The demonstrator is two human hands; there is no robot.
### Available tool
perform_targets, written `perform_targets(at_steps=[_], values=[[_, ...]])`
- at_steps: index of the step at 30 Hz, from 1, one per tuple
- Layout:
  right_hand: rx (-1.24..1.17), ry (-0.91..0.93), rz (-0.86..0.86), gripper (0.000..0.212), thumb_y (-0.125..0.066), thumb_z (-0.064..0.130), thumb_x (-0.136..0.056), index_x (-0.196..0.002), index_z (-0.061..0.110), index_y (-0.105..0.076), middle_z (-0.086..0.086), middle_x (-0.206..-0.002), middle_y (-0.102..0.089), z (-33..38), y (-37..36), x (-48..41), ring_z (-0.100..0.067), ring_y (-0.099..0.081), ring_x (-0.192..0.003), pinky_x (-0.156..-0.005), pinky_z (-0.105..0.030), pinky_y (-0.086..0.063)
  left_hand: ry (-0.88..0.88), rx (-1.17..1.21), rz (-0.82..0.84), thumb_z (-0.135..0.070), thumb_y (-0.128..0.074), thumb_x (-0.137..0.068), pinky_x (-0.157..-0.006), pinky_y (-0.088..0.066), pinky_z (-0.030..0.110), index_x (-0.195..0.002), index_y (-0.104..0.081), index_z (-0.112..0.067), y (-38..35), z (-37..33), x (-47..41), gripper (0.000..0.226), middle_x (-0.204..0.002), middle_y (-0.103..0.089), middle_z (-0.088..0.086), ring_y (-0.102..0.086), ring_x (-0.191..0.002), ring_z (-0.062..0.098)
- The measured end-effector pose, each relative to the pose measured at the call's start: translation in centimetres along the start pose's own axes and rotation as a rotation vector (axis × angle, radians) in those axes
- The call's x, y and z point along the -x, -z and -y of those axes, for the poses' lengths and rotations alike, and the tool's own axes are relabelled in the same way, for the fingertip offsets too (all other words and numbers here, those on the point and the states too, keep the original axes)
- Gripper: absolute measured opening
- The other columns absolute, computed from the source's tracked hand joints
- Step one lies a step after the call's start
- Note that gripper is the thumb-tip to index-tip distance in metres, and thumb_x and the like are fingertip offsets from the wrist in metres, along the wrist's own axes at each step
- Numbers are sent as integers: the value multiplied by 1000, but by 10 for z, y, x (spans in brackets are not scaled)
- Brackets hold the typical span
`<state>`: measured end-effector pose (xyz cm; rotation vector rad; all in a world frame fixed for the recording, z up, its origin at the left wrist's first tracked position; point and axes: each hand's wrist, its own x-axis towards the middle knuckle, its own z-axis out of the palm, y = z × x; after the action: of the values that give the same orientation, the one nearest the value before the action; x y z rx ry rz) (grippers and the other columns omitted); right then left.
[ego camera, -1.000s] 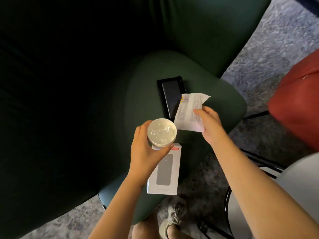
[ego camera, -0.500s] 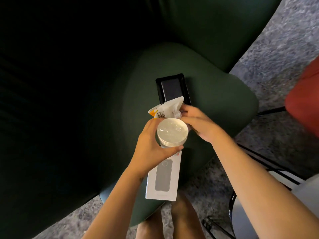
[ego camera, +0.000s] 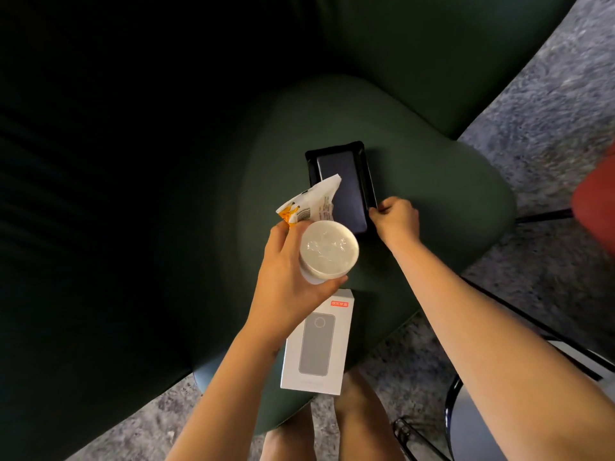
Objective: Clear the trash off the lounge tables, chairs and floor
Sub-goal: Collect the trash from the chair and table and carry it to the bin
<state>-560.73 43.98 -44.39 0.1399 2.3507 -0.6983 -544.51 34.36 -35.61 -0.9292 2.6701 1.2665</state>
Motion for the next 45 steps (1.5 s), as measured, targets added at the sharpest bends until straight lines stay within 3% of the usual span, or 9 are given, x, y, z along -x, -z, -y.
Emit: perform_targets(at_steps=[3,10,18,23,28,32,36,40,45], values=[[-26,77,-128,13,-57,16,-89,-97,6,-58,-8,-90,-59,3,1,5,-21,-54,-82,-68,-29,-41,4,-1,-13,-44,-83,-59,-86,-25,-2,-130,-43,-23,2,2,2,84,-133,-42,-5,-32,-113,-5],[-490,196,-145,18,-56,4,-86,-95,12,-43,7,-84,-48,12,26,25,-6,-51,-73,-58,-7,-43,-8,35,-55,-43,-84,-60,-85,-28,-5,-130,-44,-22,10,1,6,83,-130,-41,-8,-32,-111,-8],[55,702,-182,21,-63,-4,-78,-96,4,-55,-10,-103,-53,8,13,53,-25,-54,-95,-84,-36,-45,-52,44,-118,-36,-85,-59,-87,-23,-8,-125,-47,-18,23,-4,3,79,-121,-35,-14,-31,-105,-10],[256,712,71,22,-63,1,-81,-101,8,-58,-8,-104,-57,-17,-15,59,-24,-57,-95,-84,-32,-44,-44,35,-106,-39,-85,-59,-87,-23,-8,-126,-47,-17,20,-1,6,80,-119,-35,-14,-30,-106,-11],[-406,426,344,42,-58,5,-88,-119,32,-49,9,-120,-53,-5,-4,62,-15,-50,-115,-99,-32,-41,-87,84,18,-39,-84,-60,-89,-25,-5,-124,-43,-29,17,0,10,77,-121,-37,-14,-35,-108,-12],[-302,390,586,31,-63,19,-86,-97,47,-55,21,-104,-63,12,16,57,-2,-60,-102,-86,-26,-50,-157,120,140,-39,-84,-61,-92,-28,0,-126,-41,-30,16,-8,13,79,-126,-43,-10,-40,-113,-8],[-295,300,461,20,-66,29,-83,-102,28,-60,11,-103,-65,18,25,46,-11,-60,-102,-81,-29,-49,-124,103,88,-39,-83,-62,-99,-15,-3,-126,-45,-24,14,-9,12,75,-136,-35,-15,-21,-137,1],[170,304,174,35,-59,34,-88,-112,9,-57,-8,-116,-60,16,29,22,-25,-55,-107,-77,-32,-43,-72,76,7,-46,-80,-63,-98,-17,-2,-125,-44,-26,14,0,12,75,-129,-24,-39,-23,-137,5],[326,366,64,45,-68,30,-81,-116,9,-50,-12,-124,-50,12,13,12,-28,-47,-114,-90,-38,-42,28,66,-21,-45,-80,-62,-90,-19,-5,-124,-40,-33,14,15,21,74,-136,-33,-14,-30,-124,-3]])
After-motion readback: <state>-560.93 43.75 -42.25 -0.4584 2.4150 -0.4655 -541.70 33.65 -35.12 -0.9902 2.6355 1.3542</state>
